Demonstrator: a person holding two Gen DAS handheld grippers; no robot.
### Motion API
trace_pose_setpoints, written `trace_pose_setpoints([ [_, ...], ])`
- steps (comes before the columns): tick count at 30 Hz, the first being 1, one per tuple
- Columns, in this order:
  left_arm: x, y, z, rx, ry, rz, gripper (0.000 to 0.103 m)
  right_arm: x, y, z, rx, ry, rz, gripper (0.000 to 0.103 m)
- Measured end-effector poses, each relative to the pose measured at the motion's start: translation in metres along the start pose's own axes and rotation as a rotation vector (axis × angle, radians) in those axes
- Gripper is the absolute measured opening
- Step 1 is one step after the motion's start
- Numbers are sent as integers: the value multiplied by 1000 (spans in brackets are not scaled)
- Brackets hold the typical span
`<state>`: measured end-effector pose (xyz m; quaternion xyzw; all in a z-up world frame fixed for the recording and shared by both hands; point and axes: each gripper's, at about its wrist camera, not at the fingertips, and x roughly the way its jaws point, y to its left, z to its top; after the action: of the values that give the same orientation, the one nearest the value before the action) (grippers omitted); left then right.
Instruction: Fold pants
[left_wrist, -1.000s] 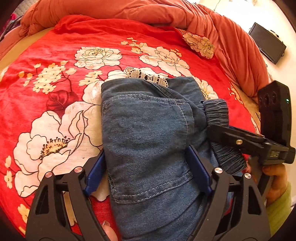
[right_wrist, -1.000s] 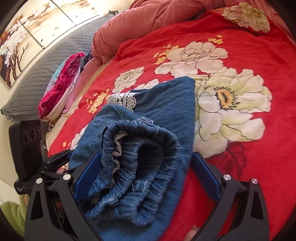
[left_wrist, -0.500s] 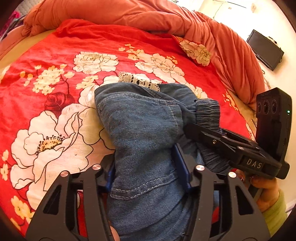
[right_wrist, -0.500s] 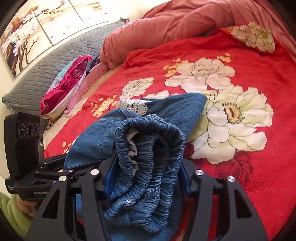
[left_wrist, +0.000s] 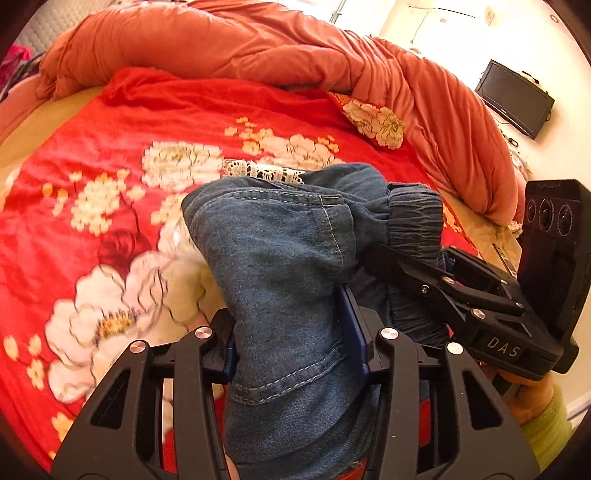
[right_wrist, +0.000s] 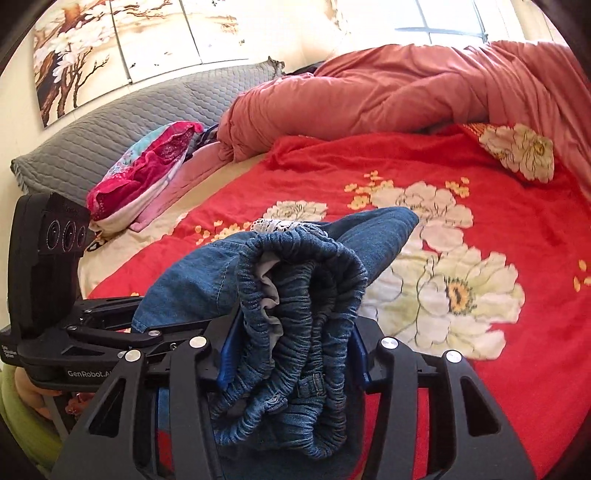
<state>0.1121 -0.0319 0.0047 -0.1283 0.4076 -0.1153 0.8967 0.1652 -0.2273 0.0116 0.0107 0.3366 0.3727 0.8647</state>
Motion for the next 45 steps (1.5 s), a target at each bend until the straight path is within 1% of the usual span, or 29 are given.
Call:
trace_pose_setpoints([
  [6, 6, 4, 25, 18, -22, 17, 37, 12, -3, 26, -29, -23, -26, 46],
  [10, 14, 10, 40, 27, -23, 28, 37, 23, -10, 38, -31, -21, -40, 46],
  [21, 42, 23, 76, 52, -28, 48, 37, 48, -30, 59, -21, -23, -78, 46],
  [27, 59, 29, 79, 46, -11, 50, 37, 63, -41, 60, -15, -4, -94, 46],
  [33, 82, 36, 73, 27, 33, 62, 37, 85, -52, 52, 15, 58, -100, 46],
  [35, 86, 38, 72, 27, 38, 64, 37, 90, -56, 49, 33, 79, -112, 48],
  [40, 89, 38, 69, 27, 45, 63, 37, 95, -65, 44, 89, 121, -131, 56],
  [42, 90, 39, 67, 26, 48, 64, 37, 96, -69, 42, 109, 131, -130, 57],
  [43, 91, 39, 67, 27, 49, 65, 38, 97, -70, 42, 115, 134, -134, 61],
  [45, 92, 39, 66, 28, 51, 67, 38, 98, -72, 41, 127, 142, -142, 62],
])
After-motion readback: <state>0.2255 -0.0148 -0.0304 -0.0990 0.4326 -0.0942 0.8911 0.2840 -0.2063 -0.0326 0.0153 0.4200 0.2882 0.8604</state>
